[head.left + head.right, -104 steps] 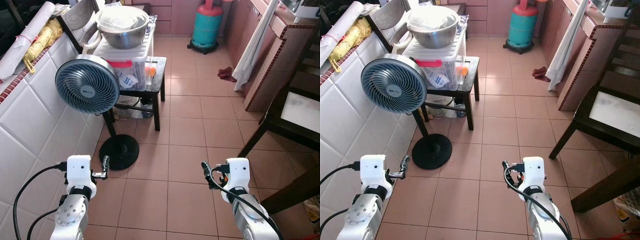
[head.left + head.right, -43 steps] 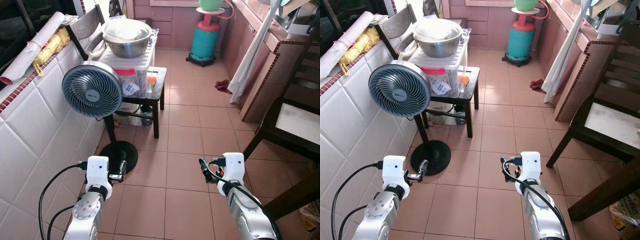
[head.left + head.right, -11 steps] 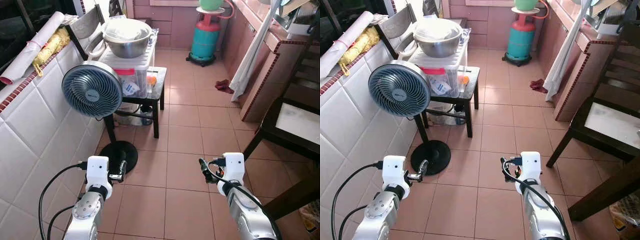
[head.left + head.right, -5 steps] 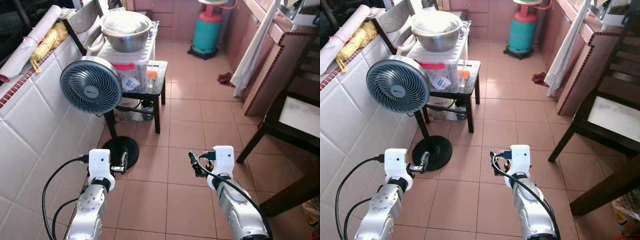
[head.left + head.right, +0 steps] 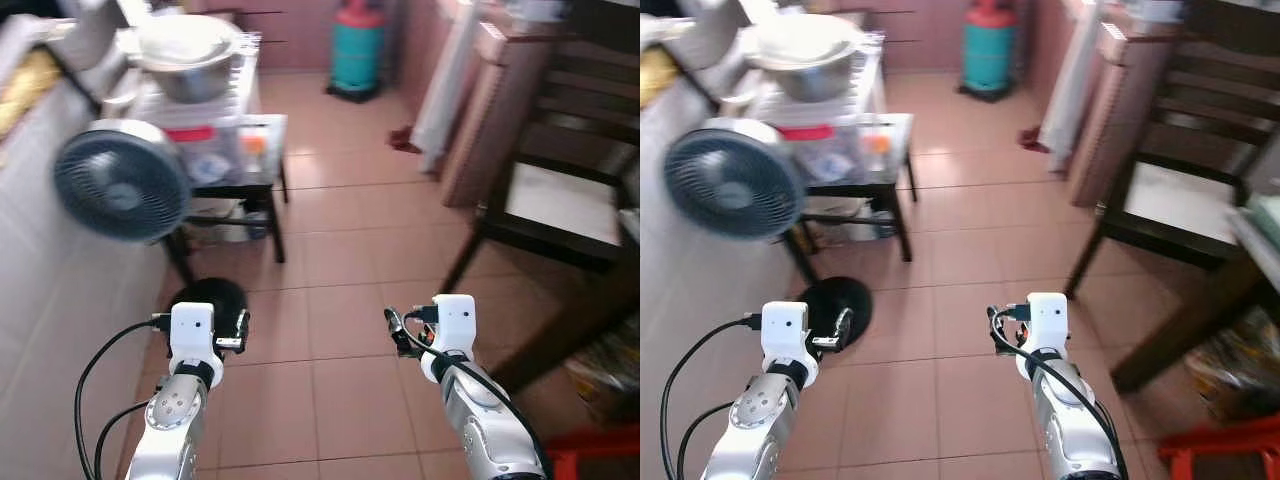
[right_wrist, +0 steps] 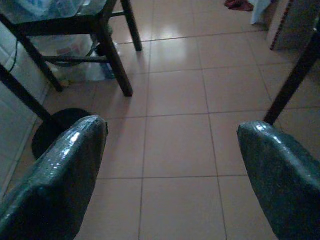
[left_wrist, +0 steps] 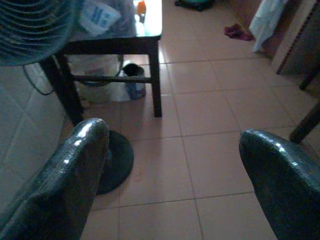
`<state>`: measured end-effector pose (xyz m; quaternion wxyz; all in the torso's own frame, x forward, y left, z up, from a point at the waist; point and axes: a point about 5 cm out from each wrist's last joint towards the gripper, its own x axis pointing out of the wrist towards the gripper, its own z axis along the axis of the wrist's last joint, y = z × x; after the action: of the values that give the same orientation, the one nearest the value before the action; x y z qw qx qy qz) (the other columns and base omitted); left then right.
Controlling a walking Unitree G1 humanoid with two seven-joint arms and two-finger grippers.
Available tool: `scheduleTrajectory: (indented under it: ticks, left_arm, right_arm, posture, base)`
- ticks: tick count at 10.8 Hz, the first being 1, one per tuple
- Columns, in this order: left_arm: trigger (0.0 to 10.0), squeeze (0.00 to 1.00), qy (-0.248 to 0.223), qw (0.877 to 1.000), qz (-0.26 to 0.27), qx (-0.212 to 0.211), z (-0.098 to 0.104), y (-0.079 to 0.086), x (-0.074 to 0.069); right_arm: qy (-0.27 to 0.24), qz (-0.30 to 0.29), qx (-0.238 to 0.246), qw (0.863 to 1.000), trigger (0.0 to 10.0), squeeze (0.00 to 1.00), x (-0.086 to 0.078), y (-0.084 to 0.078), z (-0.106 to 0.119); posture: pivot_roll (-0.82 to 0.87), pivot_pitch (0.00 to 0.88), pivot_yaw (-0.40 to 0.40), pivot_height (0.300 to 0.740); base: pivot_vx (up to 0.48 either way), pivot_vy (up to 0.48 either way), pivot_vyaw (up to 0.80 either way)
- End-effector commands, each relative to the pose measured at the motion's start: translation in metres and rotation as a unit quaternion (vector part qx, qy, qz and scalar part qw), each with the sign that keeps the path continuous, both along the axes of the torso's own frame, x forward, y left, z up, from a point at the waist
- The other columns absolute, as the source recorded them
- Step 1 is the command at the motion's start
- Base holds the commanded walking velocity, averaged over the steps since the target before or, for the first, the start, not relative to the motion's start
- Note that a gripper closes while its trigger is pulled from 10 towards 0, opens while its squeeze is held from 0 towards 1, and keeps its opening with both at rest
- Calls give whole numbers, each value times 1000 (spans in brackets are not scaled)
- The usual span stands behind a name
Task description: Setting the table
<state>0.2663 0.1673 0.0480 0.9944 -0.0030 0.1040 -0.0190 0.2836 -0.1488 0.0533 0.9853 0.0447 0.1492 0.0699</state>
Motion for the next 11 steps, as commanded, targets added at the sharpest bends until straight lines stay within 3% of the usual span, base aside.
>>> scheduleTrajectory:
  ticks: [1, 11]
  left_arm:
    - [10000, 0, 2, 1000, 9, 0, 1, 6, -2]
    - [10000, 0, -16, 999, -34, -28, 9, 2, 4]
  right_arm:
    - [-4, -3, 4, 1000, 10000, 0, 0, 1, 4]
    - [-6, -9, 6, 1000, 10000, 0, -2, 0, 7]
  posture:
    - [-40, 151, 45, 740]
    - [-56, 161, 54, 740]
  base:
    - [0, 0, -781]
    - [0, 0, -779]
